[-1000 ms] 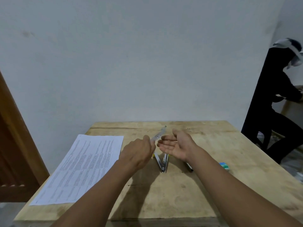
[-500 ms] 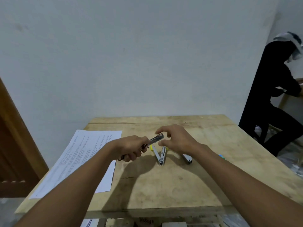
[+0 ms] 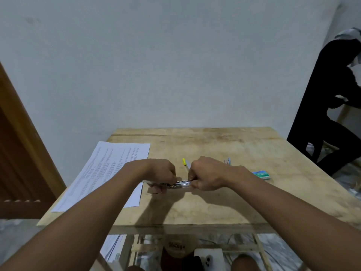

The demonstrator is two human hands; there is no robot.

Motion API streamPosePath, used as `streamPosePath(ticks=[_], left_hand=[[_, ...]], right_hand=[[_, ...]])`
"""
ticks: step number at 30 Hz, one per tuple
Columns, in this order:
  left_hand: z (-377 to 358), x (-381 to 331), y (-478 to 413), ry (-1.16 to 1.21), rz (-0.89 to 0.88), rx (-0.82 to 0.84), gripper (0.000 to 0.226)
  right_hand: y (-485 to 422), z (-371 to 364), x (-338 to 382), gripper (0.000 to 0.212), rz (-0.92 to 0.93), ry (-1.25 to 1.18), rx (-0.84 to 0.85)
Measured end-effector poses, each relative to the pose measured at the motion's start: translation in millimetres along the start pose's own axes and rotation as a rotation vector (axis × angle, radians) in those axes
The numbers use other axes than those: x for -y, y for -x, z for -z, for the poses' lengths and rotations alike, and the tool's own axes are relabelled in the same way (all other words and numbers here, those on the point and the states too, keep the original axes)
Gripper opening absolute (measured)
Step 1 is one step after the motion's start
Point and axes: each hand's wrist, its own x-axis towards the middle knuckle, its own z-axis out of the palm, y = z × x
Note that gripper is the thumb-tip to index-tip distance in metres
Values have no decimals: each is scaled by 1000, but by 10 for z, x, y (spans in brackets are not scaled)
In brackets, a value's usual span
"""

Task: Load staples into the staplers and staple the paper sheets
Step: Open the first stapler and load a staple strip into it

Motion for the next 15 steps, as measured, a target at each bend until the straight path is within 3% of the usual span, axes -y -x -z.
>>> streamPosePath(ticks=[4,8,15], left_hand=[[-160,13,12,-215,-154,-172,15],[-267,60,9,-251,-230,-325,19],[-467,129,-35,-280,-280,-439,20]], right_hand=[[42,-162,-31,9,-61,-152,52],[60,-252,-77,13,-93,-176,2],[144,-309,-19,15,-121,-188,-74]])
